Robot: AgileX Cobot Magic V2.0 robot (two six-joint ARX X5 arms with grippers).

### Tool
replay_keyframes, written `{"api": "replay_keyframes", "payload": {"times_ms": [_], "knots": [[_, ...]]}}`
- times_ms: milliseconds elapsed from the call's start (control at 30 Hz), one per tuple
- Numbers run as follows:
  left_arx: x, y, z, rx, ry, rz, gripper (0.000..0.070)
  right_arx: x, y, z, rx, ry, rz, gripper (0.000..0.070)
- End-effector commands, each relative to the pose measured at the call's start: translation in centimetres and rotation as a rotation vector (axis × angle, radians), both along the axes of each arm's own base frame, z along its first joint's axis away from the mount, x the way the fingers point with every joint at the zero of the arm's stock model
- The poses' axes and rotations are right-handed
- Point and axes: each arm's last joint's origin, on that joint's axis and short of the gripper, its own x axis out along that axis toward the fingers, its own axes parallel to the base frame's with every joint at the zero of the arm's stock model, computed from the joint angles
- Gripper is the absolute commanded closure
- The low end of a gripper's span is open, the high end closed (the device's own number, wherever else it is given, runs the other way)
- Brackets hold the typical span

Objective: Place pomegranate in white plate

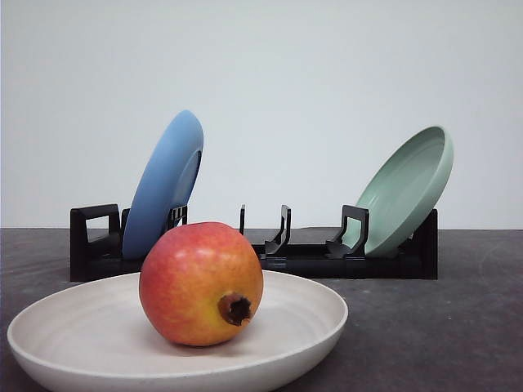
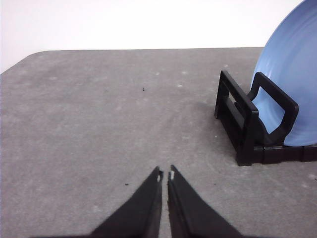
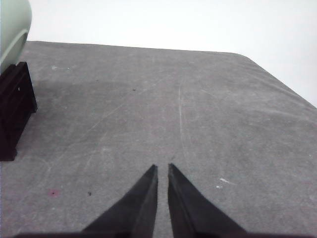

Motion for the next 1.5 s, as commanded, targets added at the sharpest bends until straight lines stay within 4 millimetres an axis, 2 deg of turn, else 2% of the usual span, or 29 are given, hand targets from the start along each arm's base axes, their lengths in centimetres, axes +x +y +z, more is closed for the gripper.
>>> {"api": "replay_keyframes", "payload": {"times_ms": [0,1467], "knots": [[0.03,-0.01,-0.33,0.003,0.011,-0.007,0.0700,0.03,-0.03,0.01,0.015,-0.013,-0.006,0.0665],[0.03,-0.01,-0.33,0.003,0.011,-0.007,0.0700,0.03,-0.03,0.01,0.015,-0.013,-0.006,0.0665]]}}
